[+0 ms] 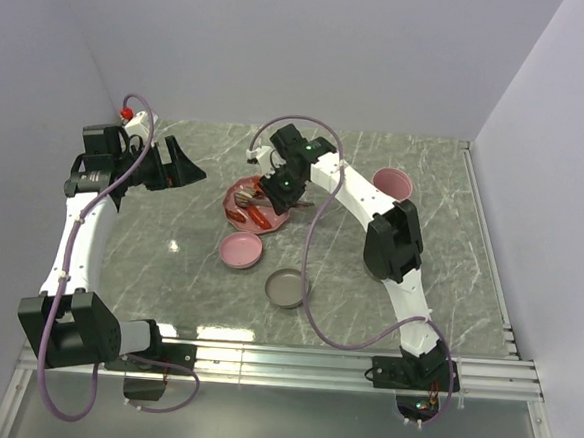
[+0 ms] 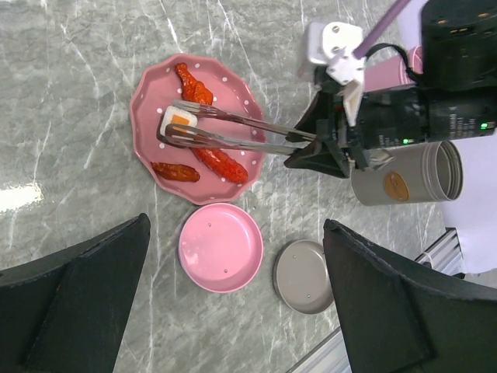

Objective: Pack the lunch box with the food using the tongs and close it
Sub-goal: Pick up the food using the clamp, then place the food into the lunch box, then pick up the food using the clamp

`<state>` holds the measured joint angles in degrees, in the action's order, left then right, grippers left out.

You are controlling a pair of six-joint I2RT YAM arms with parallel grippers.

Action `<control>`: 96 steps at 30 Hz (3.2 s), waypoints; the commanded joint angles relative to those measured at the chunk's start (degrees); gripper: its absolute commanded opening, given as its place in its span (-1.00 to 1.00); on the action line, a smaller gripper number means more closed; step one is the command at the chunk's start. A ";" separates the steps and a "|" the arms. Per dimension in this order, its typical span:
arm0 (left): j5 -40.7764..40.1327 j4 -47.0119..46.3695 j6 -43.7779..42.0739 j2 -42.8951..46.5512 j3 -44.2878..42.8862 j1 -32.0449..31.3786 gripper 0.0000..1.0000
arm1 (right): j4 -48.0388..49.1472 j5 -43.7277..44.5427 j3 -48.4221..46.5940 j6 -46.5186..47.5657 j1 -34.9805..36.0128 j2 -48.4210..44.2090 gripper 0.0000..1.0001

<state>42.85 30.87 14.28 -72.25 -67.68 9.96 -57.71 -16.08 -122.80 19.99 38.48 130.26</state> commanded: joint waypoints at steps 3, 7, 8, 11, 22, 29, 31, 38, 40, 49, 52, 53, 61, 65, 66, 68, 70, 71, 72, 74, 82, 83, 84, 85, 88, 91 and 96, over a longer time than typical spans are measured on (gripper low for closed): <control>1.45 -1.25 -0.05 1.32 0.00 0.33 0.99 | 2.25 -1.24 -2.27 -1.09 0.10 -8.00 -0.23; 1.54 -1.25 0.04 1.15 -0.08 0.33 0.99 | 2.43 -1.59 -2.00 -1.44 0.10 -9.23 -0.23; 1.62 -1.17 -0.04 1.14 -0.17 0.24 0.99 | 2.43 -1.68 -2.00 -1.53 0.10 -9.58 -0.23; 1.62 -0.73 -0.22 0.79 -0.70 0.42 0.99 | 2.34 -2.11 -1.83 -1.71 -0.07 -10.63 -0.23; 2.24 -1.96 -2.32 1.76 -0.79 0.33 0.99 | 0.59 -5.10 4.49 -1.88 -3.23 -23.18 -0.23; 0.22 -3.89 -3.56 2.90 0.70 0.41 0.99 | -0.91 -7.74 13.89 -1.44 -8.68 -34.00 -0.23; -0.05 -4.85 -3.74 3.69 1.23 0.33 0.99 | -1.17 -8.18 15.66 -1.18 -11.49 -36.46 -0.24; -0.66 -3.80 -4.62 4.04 0.27 0.24 0.99 | -5.29 -9.85 22.42 1.19 -22.29 -46.66 -0.24; -0.40 -4.07 -4.27 4.22 0.44 0.15 0.99 | -6.70 -10.55 23.66 2.68 -26.58 -49.29 -0.24; 1.18 -4.68 -2.68 3.78 -0.26 0.24 0.99 | -10.58 -11.08 31.92 10.33 -42.51 -55.90 -0.23; 1.27 -4.59 -2.77 4.04 -0.43 0.24 0.99 | -10.58 -11.26 33.33 12.18 -47.61 -55.12 -0.23; 1.27 -4.51 -2.86 4.13 -0.44 0.24 0.99 | -10.66 -11.78 33.68 12.70 -48.58 -54.67 -0.23; 1.01 -4.24 -3.21 4.13 -0.26 0.24 0.99 | -9.61 -13.89 33.33 12.71 -52.28 -51.25 -0.23; 0.66 -3.81 -3.65 4.13 -0.35 0.24 0.99 | -10.22 -14.51 31.84 12.35 -52.28 -48.88 -0.21; 0.57 -3.72 -3.65 4.05 -0.35 0.33 0.99 | -10.23 -14.60 31.75 12.36 -52.28 -48.26 -0.18; 0.48 -3.63 -3.91 4.13 -0.44 0.24 0.99 | -10.66 -14.60 31.66 12.62 -52.28 -47.82 -0.03; 0.39 -3.54 -4.00 4.04 -0.44 0.33 0.99 | -10.84 -14.77 31.40 12.53 -52.19 -47.73 0.04; 0.30 -3.71 -4.00 4.04 -0.35 0.24 0.99 | -10.84 -14.69 31.14 12.44 -52.19 -47.64 0.04; 0.39 -3.80 -3.83 3.96 -0.26 0.24 0.99 | -11.02 -14.86 30.96 12.36 -52.19 -47.73 0.05; 0.74 -4.07 -3.56 3.70 -0.17 0.24 0.99 | -11.10 -15.04 29.82 11.92 -52.19 -47.73 0.05; 1.36 -4.94 -2.42 2.99 -0.26 0.24 0.99 | -11.29 -16.88 27.26 8.24 -46.75 -49.48 0.06; 1.27 -5.03 -2.33 3.08 -0.26 0.24 0.99 | -9.80 -16.71 27.88 7.27 -45.17 -50.01 0.06; 1.27 -5.03 -2.07 2.99 -0.26 0.24 0.99 | -8.66 -16.45 29.62 6.21 -40.81 -50.88 0.06; 1.53 -5.12 -1.98 2.90 -0.17 0.24 0.99 | -7.43 -15.92 30.60 3.85 -38.85 -51.24 0.06; 1.36 -4.86 -1.71 2.73 -0.26 0.33 0.99 | -2.24 -14.08 33.23 -0.37 -29.91 -51.25 0.06; 1.01 -4.42 -1.89 2.99 -0.26 0.24 0.99 | 1.89 -12.49 33.51 -3.10 -23.57 -48.96 0.05; 0.39 -3.72 -2.51 2.99 -0.44 0.24 0.99 | 5.77 -8.98 32.81 -5.22 -16.43 -43.96 0.04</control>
<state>42.74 27.70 11.79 -69.49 -66.43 10.04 -57.74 -28.25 -89.45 17.96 19.33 83.83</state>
